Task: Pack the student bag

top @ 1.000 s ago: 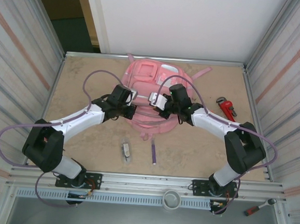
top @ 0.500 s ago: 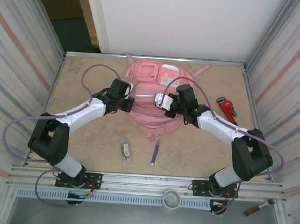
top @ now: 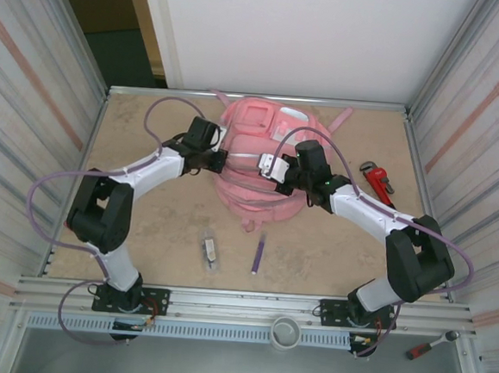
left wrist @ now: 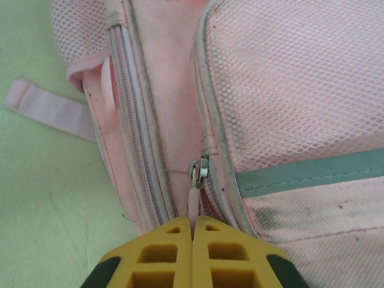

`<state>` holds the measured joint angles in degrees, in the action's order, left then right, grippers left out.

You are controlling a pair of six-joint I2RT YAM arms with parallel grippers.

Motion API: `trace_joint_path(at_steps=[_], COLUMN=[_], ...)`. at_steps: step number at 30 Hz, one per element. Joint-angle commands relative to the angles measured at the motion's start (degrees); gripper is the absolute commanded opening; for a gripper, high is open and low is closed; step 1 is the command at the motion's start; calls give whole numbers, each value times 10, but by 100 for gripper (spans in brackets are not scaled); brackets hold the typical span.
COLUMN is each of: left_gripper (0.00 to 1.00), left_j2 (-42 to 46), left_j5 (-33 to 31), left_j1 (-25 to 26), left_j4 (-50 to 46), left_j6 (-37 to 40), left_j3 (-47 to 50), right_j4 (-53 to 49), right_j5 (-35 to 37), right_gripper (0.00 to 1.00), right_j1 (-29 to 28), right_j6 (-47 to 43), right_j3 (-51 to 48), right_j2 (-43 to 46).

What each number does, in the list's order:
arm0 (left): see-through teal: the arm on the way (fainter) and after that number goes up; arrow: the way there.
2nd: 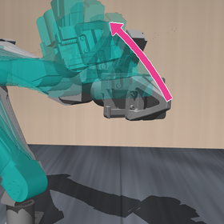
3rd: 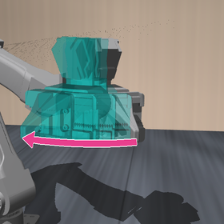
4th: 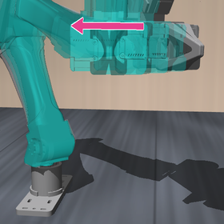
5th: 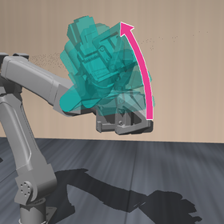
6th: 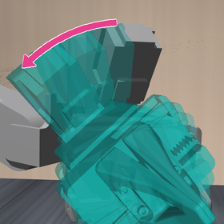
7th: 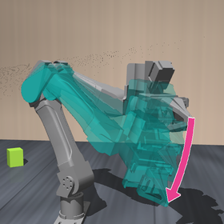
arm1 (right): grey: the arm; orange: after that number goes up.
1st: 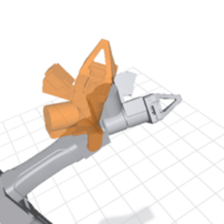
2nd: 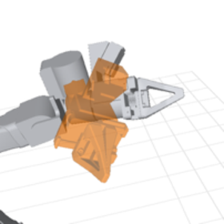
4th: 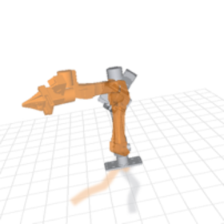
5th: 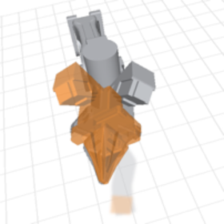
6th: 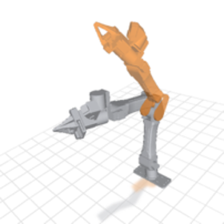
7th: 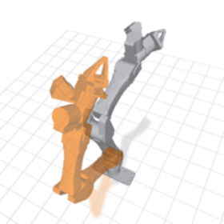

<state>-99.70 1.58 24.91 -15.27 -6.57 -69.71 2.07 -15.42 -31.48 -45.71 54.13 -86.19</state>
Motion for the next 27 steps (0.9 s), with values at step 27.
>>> trace_joint_path(at_steps=[27], left_gripper=[0], left_j2=[25], left_j5=[122], left_j1=[-62], left_j4=[108], left_j6=[45], left_j3=[57], right_j4=[16], right_j5=[-179], right_gripper=[0], right_j1=[78], right_j6=[77], right_j3=[20], right_j2=[33])
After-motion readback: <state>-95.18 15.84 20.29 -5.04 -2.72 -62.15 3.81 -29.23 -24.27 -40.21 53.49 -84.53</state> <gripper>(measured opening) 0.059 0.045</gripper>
